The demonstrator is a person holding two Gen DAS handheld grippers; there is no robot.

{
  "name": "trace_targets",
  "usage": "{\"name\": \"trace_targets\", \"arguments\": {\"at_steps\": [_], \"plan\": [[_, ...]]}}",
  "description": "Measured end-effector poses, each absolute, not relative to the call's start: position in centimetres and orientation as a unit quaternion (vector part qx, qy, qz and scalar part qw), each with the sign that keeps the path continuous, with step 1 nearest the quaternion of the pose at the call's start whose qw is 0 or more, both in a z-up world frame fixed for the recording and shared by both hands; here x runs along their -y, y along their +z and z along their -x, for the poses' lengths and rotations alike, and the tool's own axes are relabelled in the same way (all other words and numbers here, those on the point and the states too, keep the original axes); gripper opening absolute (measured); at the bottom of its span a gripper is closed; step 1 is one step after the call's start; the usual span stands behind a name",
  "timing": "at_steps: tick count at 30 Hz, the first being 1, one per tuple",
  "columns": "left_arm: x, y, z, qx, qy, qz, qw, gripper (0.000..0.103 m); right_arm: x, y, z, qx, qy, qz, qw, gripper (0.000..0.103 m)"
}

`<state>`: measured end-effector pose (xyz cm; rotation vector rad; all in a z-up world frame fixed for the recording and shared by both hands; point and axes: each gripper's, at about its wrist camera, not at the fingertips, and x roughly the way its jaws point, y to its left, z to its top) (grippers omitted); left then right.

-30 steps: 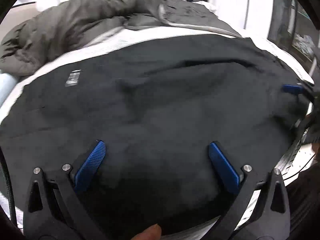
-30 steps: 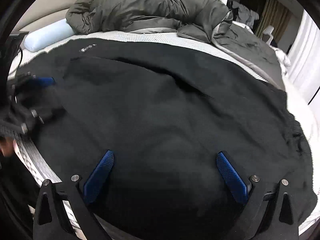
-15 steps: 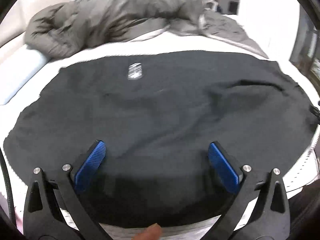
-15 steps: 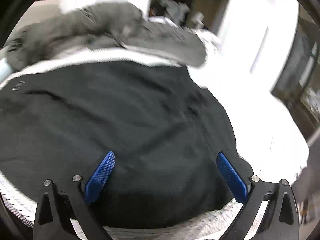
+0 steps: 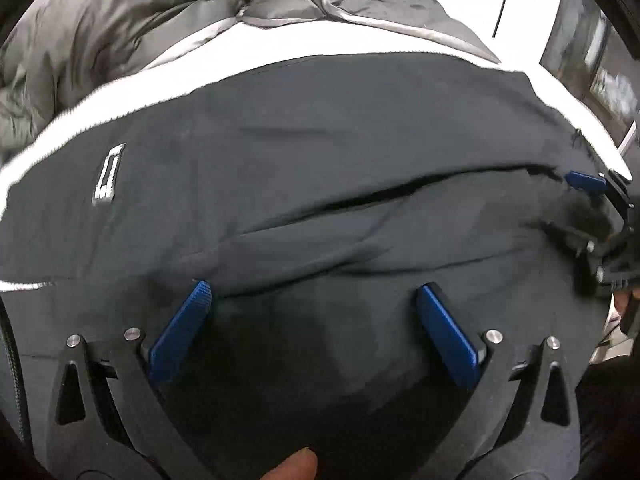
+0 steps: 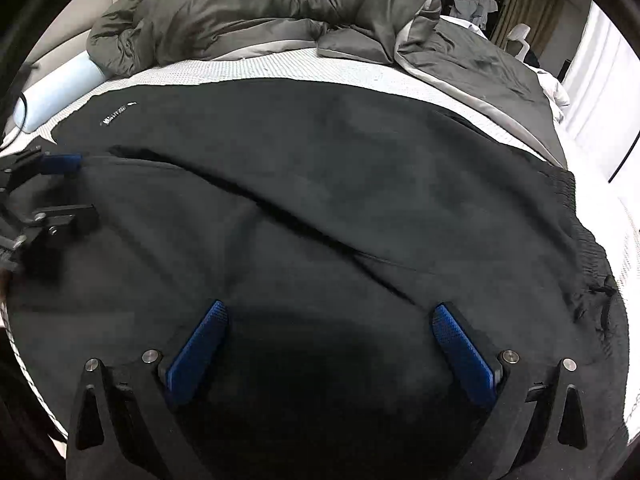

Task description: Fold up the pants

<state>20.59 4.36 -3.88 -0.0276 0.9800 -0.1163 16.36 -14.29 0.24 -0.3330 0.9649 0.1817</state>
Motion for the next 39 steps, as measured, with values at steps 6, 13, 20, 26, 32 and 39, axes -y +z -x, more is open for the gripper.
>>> {"name": "trace_targets", "arguments": {"at_steps": [6,13,20,26,32,39], "plan": [[-10.8,-4.3,-18.9,-0.467,0.033,0.025,0.883,0.103,23.7,1.1,-15.9,-0.453,-0.061,0.142,0.878,0.103],[-11.1,-1.8,-16.7,-0.416,0.005,0.052,0.908,0.102,21.5,2.7,-14.8,-0.414,-0.053,0.156,0.895,0.103],[0.3,-3.6,-17.4,-0.435,-0.09,-0.011,0.896,0.102,10.9,2.3,-13.0,-0.405,0.118,0.144,0.895,0.103],[-0.6,-4.2,-16.8,-0.445,-0.094,-0.023,0.89,0.102,8.4,-0.5,-13.5,-0.441,0.153,0.181,0.866,0.103],[-9.4,-4.1,-14.4,-0.447,0.003,0.014,0.895,0.102,19.7,1.1,-13.6,-0.449,-0.009,0.127,0.885,0.103],[-16.9,-3.1,-9.9,-0.405,0.086,0.078,0.907,0.102,22.4,3.2,-12.0,-0.405,-0.062,0.092,0.908,0.103]]}}
